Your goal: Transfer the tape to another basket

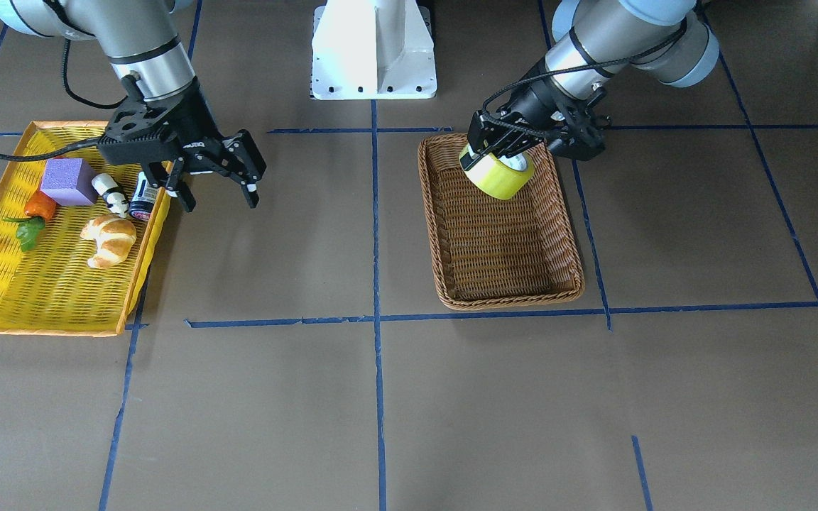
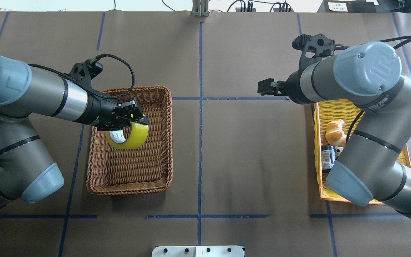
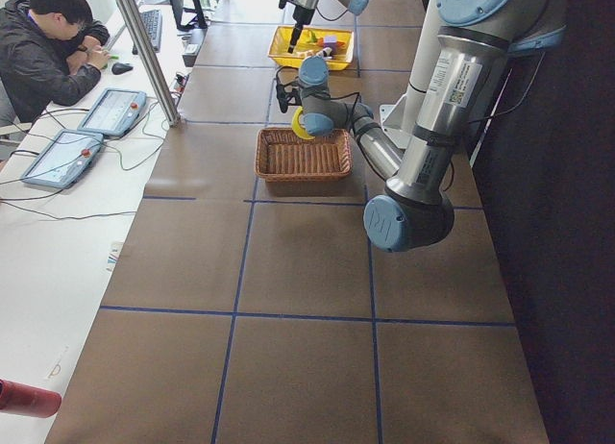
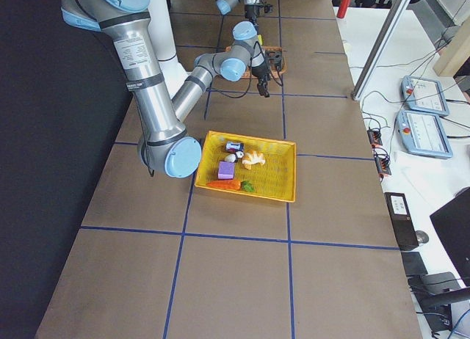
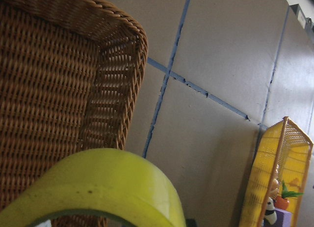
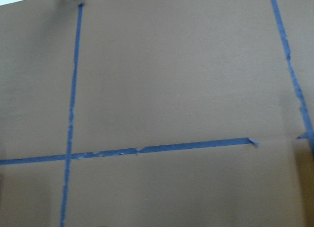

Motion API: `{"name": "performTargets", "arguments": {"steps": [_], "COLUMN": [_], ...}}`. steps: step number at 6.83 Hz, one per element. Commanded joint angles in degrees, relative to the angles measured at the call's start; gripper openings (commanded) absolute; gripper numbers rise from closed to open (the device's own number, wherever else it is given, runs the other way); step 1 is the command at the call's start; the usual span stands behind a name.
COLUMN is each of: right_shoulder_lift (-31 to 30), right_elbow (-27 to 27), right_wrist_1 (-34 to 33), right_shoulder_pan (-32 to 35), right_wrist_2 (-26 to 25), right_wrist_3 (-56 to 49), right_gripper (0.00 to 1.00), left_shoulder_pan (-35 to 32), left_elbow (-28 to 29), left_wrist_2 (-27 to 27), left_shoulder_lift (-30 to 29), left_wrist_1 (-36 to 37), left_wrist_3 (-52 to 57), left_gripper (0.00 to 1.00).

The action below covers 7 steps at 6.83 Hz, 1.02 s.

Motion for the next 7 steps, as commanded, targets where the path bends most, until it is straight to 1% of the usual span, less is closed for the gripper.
{"name": "performTargets", "arguments": {"steps": [1,2,3,4,5,6,7], "right_shoulder_lift": [-0.13,-1.00,-3.62,-5.12,-5.49,-7.23,-8.12], "right_elbow": [-0.30,-0.92,-1.79,-3.28,-5.38,-5.93,-6.11], "right_wrist_1": [-10.29,-12.07,-11.82,-11.82,-12.17,-12.00,-12.08], "right_shoulder_pan": [7.78,11.82,16.47,20.86,24.39,26.34,27.92], "right_wrist_2": [5.73,9.85,15.81,20.83,23.23,24.82,26.40], "right_wrist_3": [-16.30,-21.43,-26.87,-33.10,-38.13,-41.31,-44.13], "right_gripper": [1.00,1.00,1.00,1.00,1.00,1.00,1.00], "left_shoulder_pan": [3.06,5.09,6.15,7.47,9.05,10.02,9.77], "left_elbow": [1.13,2.71,3.59,3.86,5.34,6.14,5.10], "left_wrist_2": [5.67,9.10,10.44,12.19,14.74,16.94,17.57], "left_shoulder_lift": [-2.28,-4.12,-5.01,-4.67,-4.93,-5.02,-4.84], "left_wrist_1": [13.88,17.94,18.59,18.69,18.69,18.69,18.69], "left_wrist_3": [13.53,17.41,18.93,19.29,20.34,22.27,23.50], "left_gripper": [0.00,0.00,0.00,0.00,0.07,0.26,0.99]}}
